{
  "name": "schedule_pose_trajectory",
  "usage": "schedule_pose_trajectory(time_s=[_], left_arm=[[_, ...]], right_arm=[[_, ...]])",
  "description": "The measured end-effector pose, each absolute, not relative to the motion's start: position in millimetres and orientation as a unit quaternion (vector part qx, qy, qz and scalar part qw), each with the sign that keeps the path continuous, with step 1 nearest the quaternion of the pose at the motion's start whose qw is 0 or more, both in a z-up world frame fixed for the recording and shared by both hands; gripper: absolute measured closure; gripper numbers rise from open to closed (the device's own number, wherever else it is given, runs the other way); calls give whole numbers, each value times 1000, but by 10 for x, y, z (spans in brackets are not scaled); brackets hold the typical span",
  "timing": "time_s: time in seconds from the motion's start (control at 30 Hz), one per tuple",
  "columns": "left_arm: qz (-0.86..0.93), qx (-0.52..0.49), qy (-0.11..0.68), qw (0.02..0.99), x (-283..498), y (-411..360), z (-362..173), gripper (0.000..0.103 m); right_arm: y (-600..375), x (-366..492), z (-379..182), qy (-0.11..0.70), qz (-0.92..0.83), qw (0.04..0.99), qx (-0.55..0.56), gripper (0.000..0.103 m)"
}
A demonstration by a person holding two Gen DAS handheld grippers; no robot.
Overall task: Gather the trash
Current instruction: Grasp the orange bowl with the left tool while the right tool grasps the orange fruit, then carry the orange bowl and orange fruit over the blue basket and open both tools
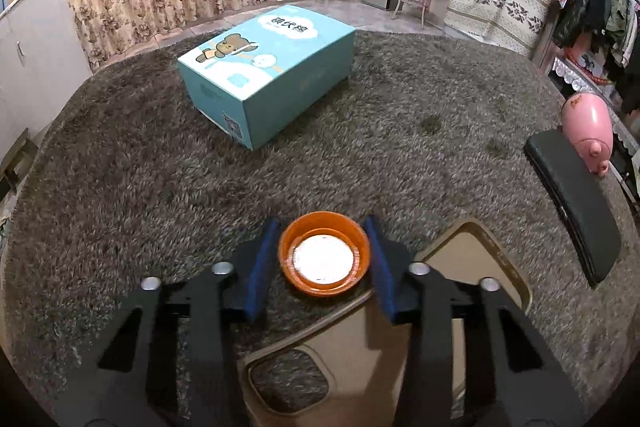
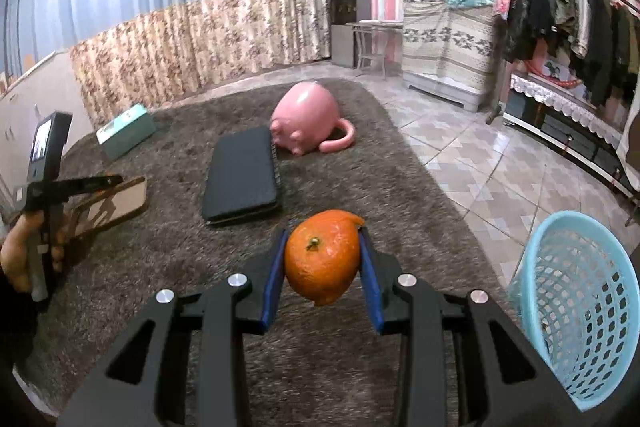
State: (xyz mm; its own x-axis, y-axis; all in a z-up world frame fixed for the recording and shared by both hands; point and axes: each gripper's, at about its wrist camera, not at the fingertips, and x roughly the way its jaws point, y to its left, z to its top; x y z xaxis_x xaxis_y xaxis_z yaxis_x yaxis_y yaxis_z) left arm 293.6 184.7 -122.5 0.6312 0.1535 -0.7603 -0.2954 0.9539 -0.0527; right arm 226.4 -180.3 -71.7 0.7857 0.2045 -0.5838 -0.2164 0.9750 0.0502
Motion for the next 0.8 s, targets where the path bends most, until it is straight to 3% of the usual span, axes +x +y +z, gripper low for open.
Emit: schedule_pose_trajectory(time_s=[0.33, 0.8], left_arm=[[135, -51, 357, 923, 2847, 1540, -861, 64], [3, 14, 277, 961, 2769, -100, -279, 64]], right_arm=[[-2483, 2223, -540, 279, 17, 960, -2, 68], [-4004, 2005, -557, 270, -182, 944, 49, 68]])
